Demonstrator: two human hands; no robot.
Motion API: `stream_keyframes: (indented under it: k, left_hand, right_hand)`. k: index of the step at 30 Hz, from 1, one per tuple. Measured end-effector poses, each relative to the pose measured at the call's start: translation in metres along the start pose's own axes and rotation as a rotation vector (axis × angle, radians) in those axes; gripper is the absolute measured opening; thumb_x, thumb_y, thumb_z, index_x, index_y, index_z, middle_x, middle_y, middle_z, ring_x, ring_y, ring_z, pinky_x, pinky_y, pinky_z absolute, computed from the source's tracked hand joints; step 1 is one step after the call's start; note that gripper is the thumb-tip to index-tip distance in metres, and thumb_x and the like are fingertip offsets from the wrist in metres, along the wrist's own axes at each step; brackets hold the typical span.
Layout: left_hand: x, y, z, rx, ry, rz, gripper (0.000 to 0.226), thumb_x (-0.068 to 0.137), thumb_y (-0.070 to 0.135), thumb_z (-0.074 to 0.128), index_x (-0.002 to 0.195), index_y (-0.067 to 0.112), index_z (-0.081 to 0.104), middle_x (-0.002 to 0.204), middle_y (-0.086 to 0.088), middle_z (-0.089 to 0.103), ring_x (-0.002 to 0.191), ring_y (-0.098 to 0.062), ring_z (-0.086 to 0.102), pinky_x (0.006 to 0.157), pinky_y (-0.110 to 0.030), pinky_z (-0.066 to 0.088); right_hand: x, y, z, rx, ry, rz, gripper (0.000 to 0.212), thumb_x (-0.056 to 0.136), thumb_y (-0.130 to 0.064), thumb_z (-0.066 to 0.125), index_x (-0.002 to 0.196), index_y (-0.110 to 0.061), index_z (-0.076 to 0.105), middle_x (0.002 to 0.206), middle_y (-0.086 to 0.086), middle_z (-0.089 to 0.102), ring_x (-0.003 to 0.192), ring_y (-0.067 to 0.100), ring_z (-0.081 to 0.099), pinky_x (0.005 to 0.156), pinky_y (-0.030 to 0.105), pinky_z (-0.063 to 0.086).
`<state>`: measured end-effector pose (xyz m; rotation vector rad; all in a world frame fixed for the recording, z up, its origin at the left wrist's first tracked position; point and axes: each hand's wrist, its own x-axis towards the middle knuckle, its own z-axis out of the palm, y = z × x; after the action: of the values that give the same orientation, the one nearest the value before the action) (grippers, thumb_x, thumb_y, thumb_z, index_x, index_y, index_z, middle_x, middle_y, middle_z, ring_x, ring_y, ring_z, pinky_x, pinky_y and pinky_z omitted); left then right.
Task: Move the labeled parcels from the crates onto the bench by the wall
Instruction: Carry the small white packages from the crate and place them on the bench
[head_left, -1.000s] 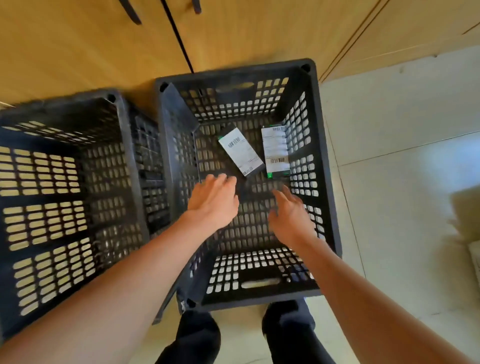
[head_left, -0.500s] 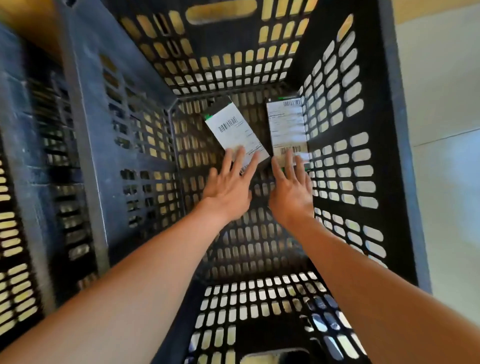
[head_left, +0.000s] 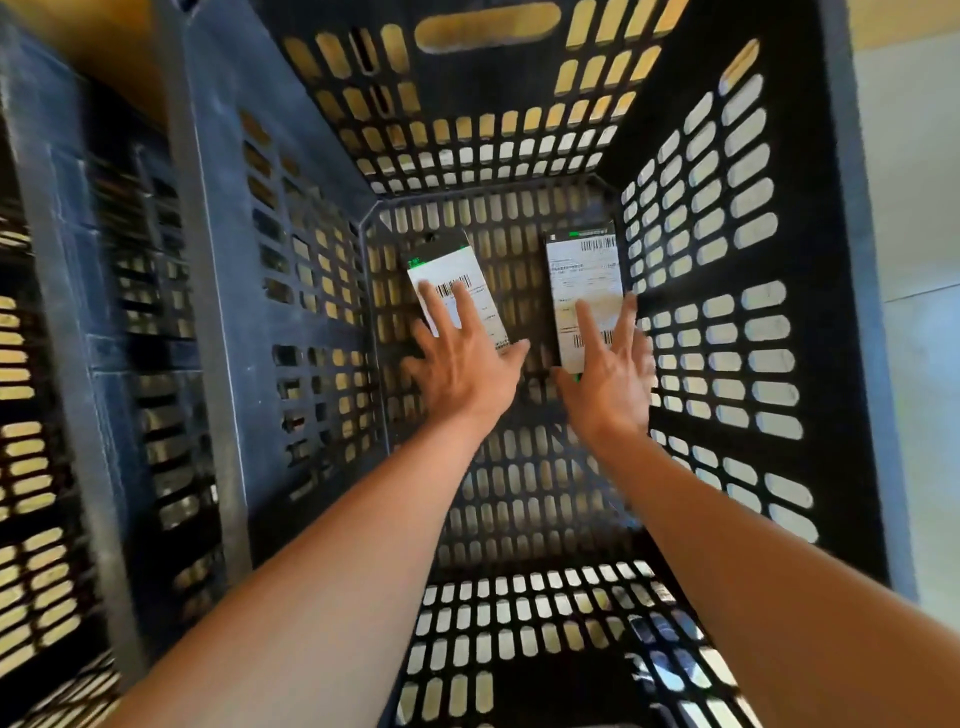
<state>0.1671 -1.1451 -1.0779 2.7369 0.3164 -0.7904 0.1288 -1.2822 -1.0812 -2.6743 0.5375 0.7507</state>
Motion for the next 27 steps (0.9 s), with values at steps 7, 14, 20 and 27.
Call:
stream_keyframes:
  k: [7, 14, 20, 27]
  left_hand:
    - [-0.013, 0.0, -0.001, -0.13, -0.005, -0.019, 0.101, 0.087, 0.039, 0.074, 0.161, 0.025, 0.006, 0.167, -0.004, -0.015, 0.143, -0.041, 0.018, 0.104, -0.061, 0.04]
    - [-0.101, 0.008, -0.107, -0.093, -0.09, 0.138, 0.088, 0.09, 0.033, 0.068, 0.159, 0.032, 0.013, 0.167, -0.003, -0.017, 0.143, -0.039, 0.015, 0.101, -0.059, 0.046]
    - [-0.219, 0.001, -0.257, -0.052, -0.088, 0.225, 0.084, 0.089, 0.035, 0.066, 0.157, 0.037, 0.016, 0.167, 0.004, -0.016, 0.145, -0.038, 0.014, 0.101, -0.06, 0.046]
    - [-0.362, -0.022, -0.413, -0.047, 0.056, 0.219, 0.087, 0.086, 0.04, 0.07, 0.156, 0.037, 0.018, 0.166, 0.006, -0.009, 0.143, -0.036, 0.02, 0.097, -0.057, 0.051]
  right_hand:
    - [-0.01, 0.005, -0.008, 0.117, 0.05, 0.014, 0.082, 0.096, -0.034, 0.064, 0.158, -0.045, 0.012, 0.168, 0.006, -0.005, 0.15, 0.041, 0.014, 0.117, 0.056, 0.033]
    - [-0.119, -0.012, -0.094, 0.274, 0.057, 0.066, 0.072, 0.09, -0.021, 0.07, 0.15, -0.038, 0.034, 0.165, -0.002, 0.009, 0.137, 0.033, 0.027, 0.094, 0.046, 0.054]
    - [-0.257, -0.056, -0.213, 0.34, 0.12, 0.048, 0.065, 0.088, -0.024, 0.072, 0.143, -0.038, 0.041, 0.16, 0.0, 0.019, 0.129, 0.032, 0.034, 0.083, 0.035, 0.046]
    - [-0.401, -0.117, -0.349, 0.34, 0.197, -0.107, 0.061, 0.086, -0.027, 0.073, 0.139, -0.04, 0.043, 0.158, -0.005, 0.021, 0.124, 0.026, 0.036, 0.081, 0.04, 0.053]
